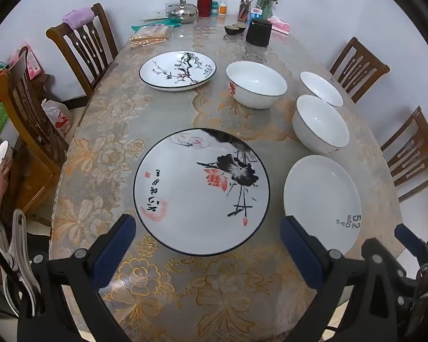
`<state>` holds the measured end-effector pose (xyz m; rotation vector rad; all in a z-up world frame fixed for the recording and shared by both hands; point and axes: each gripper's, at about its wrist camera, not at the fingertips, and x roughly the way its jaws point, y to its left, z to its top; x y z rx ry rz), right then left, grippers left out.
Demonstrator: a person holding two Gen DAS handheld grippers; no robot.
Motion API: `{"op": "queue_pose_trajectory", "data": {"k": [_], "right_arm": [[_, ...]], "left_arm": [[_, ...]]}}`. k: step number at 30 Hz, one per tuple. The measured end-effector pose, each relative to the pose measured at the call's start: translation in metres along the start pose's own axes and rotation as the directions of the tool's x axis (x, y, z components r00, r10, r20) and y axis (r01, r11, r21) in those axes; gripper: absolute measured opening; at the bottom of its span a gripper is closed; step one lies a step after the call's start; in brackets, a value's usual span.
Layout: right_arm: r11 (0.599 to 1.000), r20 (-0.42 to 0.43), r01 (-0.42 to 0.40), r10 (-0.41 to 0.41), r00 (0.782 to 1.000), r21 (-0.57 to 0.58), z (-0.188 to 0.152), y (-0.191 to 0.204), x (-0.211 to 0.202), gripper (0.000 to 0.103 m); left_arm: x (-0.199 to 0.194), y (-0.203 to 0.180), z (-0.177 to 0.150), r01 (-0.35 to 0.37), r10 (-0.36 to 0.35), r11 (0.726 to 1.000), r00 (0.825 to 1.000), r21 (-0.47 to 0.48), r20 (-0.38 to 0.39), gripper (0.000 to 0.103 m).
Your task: Organize plates and bowls
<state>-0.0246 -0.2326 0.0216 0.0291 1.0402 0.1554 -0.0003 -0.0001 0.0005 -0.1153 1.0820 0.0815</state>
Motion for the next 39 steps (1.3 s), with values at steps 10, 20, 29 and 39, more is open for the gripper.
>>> {"op": "queue_pose_trajectory", "data": {"k": [10, 20, 29, 39], "right_arm": [[1.000, 0.003, 0.004, -0.004, 1.000, 0.002, -0.003, 0.000, -0.002, 0.101], [1.000, 0.007, 0.007, -0.007, 1.000, 0.004, -0.007, -0.003, -0.006, 0.101], [1.000, 0.007, 0.014, -0.014, 1.000, 0.009, -0.009, -0.004, -0.011, 0.101], [0.999, 0.009, 0.018, -0.019, 1.000, 0.028, -0.009, -0.010, -0.015, 0.101]], "left_arm": [[0.003, 0.002, 0.000, 0.005, -0.006, 1.000, 1.000, -0.011, -0.025, 0.102], [-0.003, -0.003, -0.006, 0.003, -0.003, 1.000, 1.000, 0.006, -0.015, 0.102], [-0.004, -0.004, -0.006, 0.004, -0.004, 1.000, 1.000, 0.006, -0.017, 0.102], [-0.009, -0.008, -0.007, 0.017, -0.017, 1.000, 1.000, 0.018, -0.012, 0.102]]}}
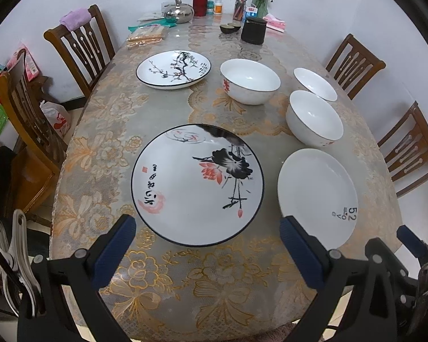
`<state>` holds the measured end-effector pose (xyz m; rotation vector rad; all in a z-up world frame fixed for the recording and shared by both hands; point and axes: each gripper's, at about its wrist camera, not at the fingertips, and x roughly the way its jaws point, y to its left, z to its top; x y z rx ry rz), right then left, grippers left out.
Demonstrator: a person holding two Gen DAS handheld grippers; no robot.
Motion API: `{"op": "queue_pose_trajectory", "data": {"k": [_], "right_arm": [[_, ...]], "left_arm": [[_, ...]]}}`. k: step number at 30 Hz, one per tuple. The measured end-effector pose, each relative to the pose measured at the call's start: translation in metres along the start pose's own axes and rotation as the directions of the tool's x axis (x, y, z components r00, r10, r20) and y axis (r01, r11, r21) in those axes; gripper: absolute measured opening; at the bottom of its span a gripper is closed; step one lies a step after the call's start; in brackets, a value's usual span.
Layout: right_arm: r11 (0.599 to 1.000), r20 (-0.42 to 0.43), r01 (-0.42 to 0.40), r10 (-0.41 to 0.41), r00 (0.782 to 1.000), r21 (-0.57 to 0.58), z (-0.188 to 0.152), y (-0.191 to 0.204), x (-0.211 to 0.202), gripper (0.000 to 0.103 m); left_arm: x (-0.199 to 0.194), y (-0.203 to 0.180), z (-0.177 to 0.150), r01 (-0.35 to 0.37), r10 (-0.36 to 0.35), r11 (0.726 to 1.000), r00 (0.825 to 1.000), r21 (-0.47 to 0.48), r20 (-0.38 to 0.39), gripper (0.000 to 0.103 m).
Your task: Organize plates and bowls
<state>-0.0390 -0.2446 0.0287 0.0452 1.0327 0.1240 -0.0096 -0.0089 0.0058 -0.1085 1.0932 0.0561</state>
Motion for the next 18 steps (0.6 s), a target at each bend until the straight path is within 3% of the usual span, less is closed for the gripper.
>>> {"op": "queue_pose_trajectory", "data": {"k": [18], "right_arm": [[1.000, -0.010, 0.004, -0.004, 1.000, 0.005, -0.0024, 0.0001, 0.0027, 0.101]], "left_arm": [[0.0048, -0.0009, 0.0025, 0.010, -0.010, 1.000, 1.000, 0.001, -0.012, 0.102]]}}
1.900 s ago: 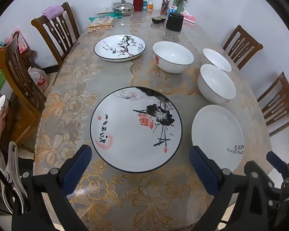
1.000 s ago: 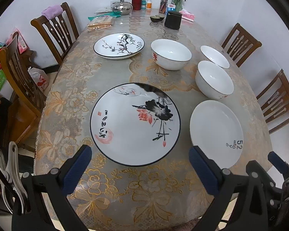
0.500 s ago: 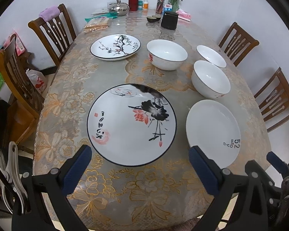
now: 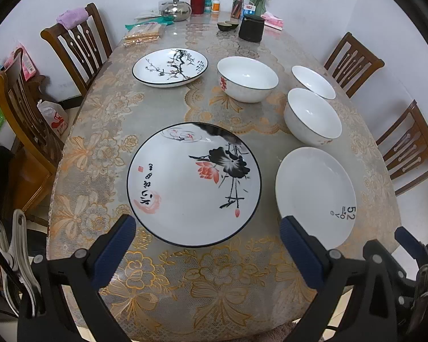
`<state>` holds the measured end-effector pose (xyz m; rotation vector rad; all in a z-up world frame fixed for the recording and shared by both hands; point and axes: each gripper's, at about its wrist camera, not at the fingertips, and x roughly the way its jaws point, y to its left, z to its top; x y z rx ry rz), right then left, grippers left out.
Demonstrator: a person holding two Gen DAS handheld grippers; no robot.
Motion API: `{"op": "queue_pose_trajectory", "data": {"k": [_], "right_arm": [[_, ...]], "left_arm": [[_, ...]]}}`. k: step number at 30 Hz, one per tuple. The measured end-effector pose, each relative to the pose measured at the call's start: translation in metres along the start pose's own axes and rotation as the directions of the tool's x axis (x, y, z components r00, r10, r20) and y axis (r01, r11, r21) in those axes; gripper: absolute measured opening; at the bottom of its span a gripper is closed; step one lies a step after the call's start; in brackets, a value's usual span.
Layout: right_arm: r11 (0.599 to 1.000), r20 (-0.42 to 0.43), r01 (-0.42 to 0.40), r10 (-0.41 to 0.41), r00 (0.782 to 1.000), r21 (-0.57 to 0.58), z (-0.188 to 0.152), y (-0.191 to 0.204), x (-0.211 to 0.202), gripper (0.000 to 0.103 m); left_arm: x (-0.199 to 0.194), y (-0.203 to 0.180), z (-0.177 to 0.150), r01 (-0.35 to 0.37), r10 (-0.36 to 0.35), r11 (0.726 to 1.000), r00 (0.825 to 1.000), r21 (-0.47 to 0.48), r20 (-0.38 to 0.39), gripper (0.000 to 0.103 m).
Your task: Organize plates and bowls
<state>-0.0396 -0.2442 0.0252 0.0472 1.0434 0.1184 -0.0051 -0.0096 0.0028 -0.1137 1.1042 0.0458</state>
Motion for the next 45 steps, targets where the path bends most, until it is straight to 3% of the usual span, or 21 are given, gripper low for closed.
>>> {"op": "queue_pose_trajectory", "data": {"k": [24, 45], "right_arm": [[0.999, 0.004, -0.009, 0.009, 1.000, -0.031, 0.006, 0.017, 0.003, 0.101], [1.000, 0.005, 0.007, -0.007, 1.000, 0.010, 0.008, 0.029, 0.008, 0.101]], "left_arm": [[0.005, 0.007, 0.004, 0.004, -0.004, 1.000, 1.000, 0.010, -0.007, 0.102], [0.017, 0.030, 0.017, 0.001, 0.000, 1.000, 1.000, 0.028, -0.027, 0.102]]}}
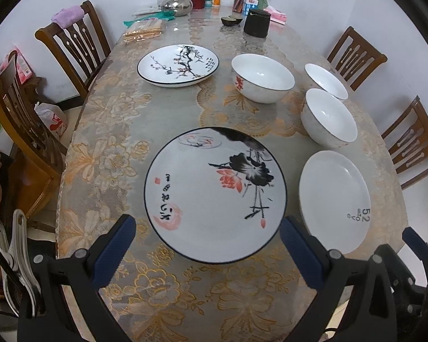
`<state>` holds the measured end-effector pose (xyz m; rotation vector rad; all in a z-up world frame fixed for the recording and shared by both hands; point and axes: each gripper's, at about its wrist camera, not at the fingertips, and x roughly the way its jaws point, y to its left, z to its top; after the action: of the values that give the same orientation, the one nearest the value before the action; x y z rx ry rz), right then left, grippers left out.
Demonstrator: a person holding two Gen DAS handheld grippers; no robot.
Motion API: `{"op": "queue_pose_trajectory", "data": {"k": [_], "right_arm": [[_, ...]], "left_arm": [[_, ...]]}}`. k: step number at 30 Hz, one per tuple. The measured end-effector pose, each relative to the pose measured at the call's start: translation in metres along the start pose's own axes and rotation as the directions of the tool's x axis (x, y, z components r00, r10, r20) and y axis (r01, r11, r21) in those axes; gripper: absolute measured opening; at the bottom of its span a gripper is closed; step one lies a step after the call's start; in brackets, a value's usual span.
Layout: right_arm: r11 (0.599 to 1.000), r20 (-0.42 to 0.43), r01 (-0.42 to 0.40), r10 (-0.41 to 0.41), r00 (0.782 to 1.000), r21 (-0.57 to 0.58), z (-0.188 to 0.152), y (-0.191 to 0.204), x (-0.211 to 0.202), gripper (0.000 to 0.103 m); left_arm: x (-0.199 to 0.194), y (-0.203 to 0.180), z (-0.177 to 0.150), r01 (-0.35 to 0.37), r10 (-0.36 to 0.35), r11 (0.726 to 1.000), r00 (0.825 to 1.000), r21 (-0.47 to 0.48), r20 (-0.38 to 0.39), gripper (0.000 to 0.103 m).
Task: Organize plates and bowls
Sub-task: 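Move the right gripper down to the rim of the lotus-painted plate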
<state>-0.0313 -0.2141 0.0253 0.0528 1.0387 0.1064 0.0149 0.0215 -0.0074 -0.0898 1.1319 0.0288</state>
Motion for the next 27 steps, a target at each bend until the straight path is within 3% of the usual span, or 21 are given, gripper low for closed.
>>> {"op": "queue_pose_trajectory", "data": {"k": [10, 13, 20, 27], "right_arm": [[0.999, -0.013, -0.017, 0.017, 1.000, 0.027, -0.004, 0.005, 0.010, 0.096], [0.999, -0.024, -0.025, 0.026, 0.999, 0.033, -0.006, 0.008, 0.015, 0.096], [0.996, -0.054, -0.089, 0.090, 0.994, 0.016, -0.012, 0.027, 0.024, 0.083], [0.991, -0.058, -0.104, 0.109, 0.992, 0.088, -0.019, 0.016, 0.022, 0.083]], "left_arm": [[0.015, 0.032, 0.015, -0.018, 0.017, 0.999, 1.000, 0.027, 0.024, 0.102], [0.022, 0.041, 0.018, -0.025, 0.024, 0.999, 0.999, 0.044, 0.026, 0.094], [0.039, 0.057, 0.024, 0.029, -0.028, 0.998, 0.999, 0.052, -0.023, 0.086], [0.041, 0.047, 0.024, 0.072, -0.070, 0.992, 0.997, 0.100, -0.026, 0.086]]}}
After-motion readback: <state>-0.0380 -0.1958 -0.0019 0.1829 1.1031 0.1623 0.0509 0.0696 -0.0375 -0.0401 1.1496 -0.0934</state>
